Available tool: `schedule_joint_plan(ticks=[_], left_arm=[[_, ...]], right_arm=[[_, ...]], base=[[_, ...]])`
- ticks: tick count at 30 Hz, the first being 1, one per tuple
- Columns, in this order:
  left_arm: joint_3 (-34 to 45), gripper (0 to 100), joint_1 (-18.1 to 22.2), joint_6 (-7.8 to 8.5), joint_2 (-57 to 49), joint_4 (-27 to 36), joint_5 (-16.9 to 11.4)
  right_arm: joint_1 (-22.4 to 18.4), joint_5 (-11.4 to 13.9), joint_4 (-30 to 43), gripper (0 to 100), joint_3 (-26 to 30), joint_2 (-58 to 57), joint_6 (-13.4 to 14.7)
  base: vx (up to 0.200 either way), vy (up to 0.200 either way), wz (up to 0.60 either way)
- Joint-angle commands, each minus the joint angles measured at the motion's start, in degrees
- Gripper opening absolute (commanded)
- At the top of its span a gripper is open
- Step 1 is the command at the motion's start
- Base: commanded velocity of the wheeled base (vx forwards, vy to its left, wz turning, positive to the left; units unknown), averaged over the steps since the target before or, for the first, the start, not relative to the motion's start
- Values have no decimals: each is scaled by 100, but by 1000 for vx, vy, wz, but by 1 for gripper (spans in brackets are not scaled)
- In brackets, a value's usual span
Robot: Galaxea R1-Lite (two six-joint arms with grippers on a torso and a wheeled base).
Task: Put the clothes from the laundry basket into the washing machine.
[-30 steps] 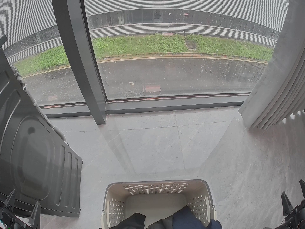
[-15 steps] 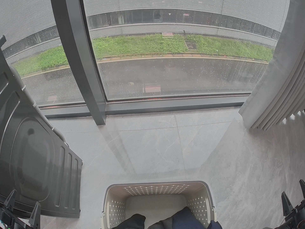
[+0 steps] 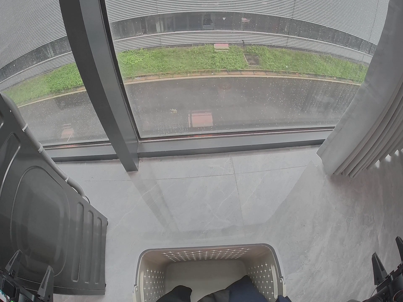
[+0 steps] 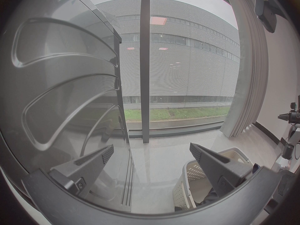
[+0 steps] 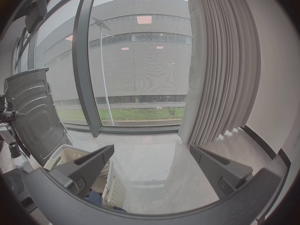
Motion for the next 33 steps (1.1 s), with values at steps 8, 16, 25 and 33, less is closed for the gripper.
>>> schedule_joint_plan(ticks=[8, 16, 25, 33], left_arm=[[101, 100, 2, -2, -101, -2, 1], [101, 100, 2, -2, -101, -2, 1], [101, 100, -6, -2, -101, -2, 1], [101, 100, 2, -2, -101, -2, 1]], right_arm=[[1, 1, 0, 100, 101, -75, -2], [1, 1, 0, 100, 101, -75, -2], [1, 1, 0, 100, 101, -75, -2], [1, 1, 0, 100, 101, -75, -2]], base=[[0, 0, 0], [0, 0, 0], [0, 0, 0], [0, 0, 0]])
